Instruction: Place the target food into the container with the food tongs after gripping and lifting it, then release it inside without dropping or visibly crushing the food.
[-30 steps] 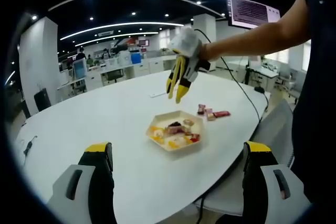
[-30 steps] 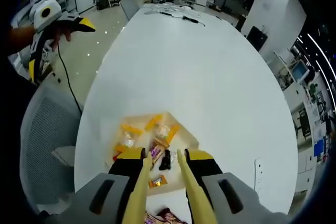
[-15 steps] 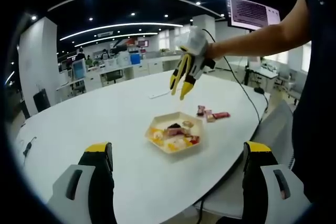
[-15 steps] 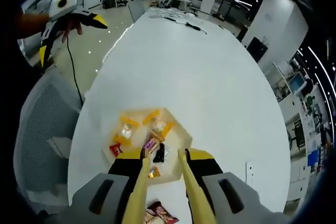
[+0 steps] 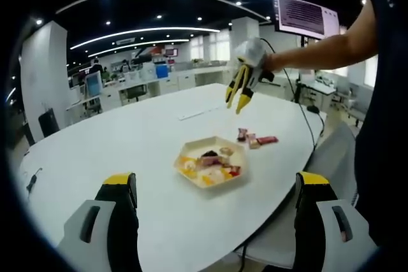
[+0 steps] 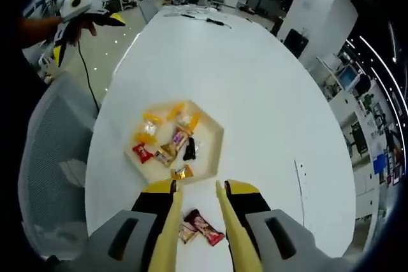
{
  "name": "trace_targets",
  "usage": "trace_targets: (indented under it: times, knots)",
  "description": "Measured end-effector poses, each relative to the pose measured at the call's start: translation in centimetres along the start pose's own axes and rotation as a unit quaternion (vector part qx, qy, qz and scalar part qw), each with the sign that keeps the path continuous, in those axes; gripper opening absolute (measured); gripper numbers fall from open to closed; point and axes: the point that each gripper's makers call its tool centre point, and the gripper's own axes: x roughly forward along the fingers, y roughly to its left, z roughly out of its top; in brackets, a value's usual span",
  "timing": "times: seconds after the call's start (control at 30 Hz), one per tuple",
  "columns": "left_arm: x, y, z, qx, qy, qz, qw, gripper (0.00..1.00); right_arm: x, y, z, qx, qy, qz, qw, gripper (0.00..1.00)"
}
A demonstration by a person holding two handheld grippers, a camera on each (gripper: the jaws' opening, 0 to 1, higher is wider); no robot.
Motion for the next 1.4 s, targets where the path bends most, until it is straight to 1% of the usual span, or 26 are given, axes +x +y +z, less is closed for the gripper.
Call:
trace_targets:
  times: [0.13, 0.2, 0.23, 0.43, 0.57, 0.67, 0.77, 0.87, 0.93, 1.07, 1.13, 1.27, 1.4]
  knots:
    - [0.2, -0.1, 0.2, 0.003, 0.0, -0.004, 1.0, 0.99, -0.5, 0.0, -1.4, 0.013, 0.0, -0.006, 0.9999, 0.29]
    - [0.2, 0.1, 0.3, 0.004, -0.001, -0.004, 1.0, 0.99, -0.7, 0.2, -1.9, 0.019, 0.0, -0.001, 0.9998, 0.29]
    - [0.3, 0.2, 0.5, 0.004, -0.002, -0.004, 1.0, 0.99, -0.8, 0.2, -2.4, 0.021, 0.004, -0.004, 0.9998, 0.29]
    - [0.4, -0.1, 0.6, 0.009, -0.001, -0.006, 0.9999, 0.99, -1.1, 0.3, -4.1, 0.025, 0.01, -0.005, 0.9996, 0.29]
    - [0.3, -0.2, 0.6, 0.007, -0.004, -0.004, 1.0, 0.99, -1.0, 0.4, -4.9, 0.027, 0.008, -0.005, 0.9996, 0.29]
    - [0.3, -0.3, 0.2, 0.005, 0.002, -0.004, 1.0, 0.99, -0.7, 1.0, -5.8, 0.018, 0.009, 0.006, 0.9998, 0.29]
    - [0.2, -0.3, 0.1, 0.004, 0.005, -0.003, 1.0, 0.99, -0.2, 1.5, -6.5, 0.012, 0.011, 0.017, 0.9997, 0.29]
    - [0.2, -0.2, 0.0, 0.001, 0.005, -0.001, 1.0, 0.99, 0.3, 1.7, -7.3, 0.003, 0.014, 0.021, 0.9997, 0.28]
    - [0.3, -0.2, -0.2, 0.003, 0.011, -0.001, 0.9999, 0.99, 0.6, 1.9, -8.0, -0.003, 0.016, 0.024, 0.9996, 0.28]
    - [0.3, -0.3, -0.1, 0.001, 0.012, -0.001, 0.9999, 0.99, 1.1, 2.5, -8.9, -0.015, 0.02, 0.035, 0.9991, 0.28]
    - [0.3, -0.3, -0.2, 0.0, 0.014, -0.001, 0.9999, 0.99, 1.5, 2.9, -9.4, -0.008, 0.021, 0.045, 0.9987, 0.28]
    - [0.5, -0.4, -0.3, 0.001, 0.018, -0.002, 0.9998, 0.99, 2.3, 3.4, -10.3, -0.022, 0.026, 0.053, 0.998, 0.28]
    - [0.4, -0.4, -0.2, 0.0, 0.017, -0.002, 0.9999, 0.99, 3.2, 3.7, -11.0, -0.031, 0.038, 0.06, 0.997, 0.28]
